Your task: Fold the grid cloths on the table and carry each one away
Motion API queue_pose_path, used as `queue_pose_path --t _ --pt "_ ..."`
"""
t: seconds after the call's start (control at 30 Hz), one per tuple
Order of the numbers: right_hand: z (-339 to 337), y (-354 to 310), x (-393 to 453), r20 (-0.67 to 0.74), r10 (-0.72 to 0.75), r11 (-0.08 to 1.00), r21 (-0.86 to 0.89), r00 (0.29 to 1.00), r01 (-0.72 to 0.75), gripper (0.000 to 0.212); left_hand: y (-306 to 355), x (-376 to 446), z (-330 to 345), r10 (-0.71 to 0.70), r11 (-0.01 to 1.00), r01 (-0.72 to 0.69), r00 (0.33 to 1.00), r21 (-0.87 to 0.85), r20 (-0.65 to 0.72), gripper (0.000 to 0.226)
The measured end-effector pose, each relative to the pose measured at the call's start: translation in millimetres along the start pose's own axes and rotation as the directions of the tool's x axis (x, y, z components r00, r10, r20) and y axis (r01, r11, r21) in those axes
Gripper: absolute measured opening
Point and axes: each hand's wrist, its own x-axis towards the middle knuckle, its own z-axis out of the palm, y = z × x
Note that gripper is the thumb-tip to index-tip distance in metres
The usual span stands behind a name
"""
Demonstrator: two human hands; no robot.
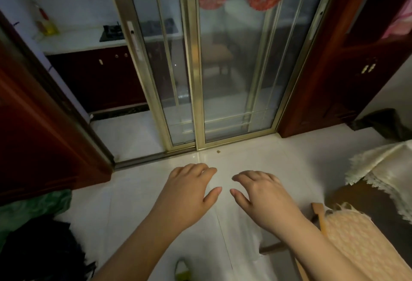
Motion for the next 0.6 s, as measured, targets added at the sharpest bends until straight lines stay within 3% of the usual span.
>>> queue_pose_path --t 0.27,0.5,0.6 --pt "-5.7 9.8 113.7 -0.026 0.171 0.985 -0.03 0.985 -0.172 0.046 -82.3 125.6 -13.8 0.173 0.985 -0.173 0.985 0.024 0.028 0.054" --pt "-16.4 28.0 176.5 -0.011 0.369 0.929 -0.015 0.929 -0.369 0.049 -130.1 226.5 -19.5 0.311 0.948 -0.318 0.938 0.023 0.153 0.054" --pt "-21.3 49.6 194.2 -0.011 0.443 0.897 0.0 0.897 -0.443 0.049 -119.8 267.1 -16.8 0.38 0.924 -0.383 0.913 -0.006 0.15 0.071"
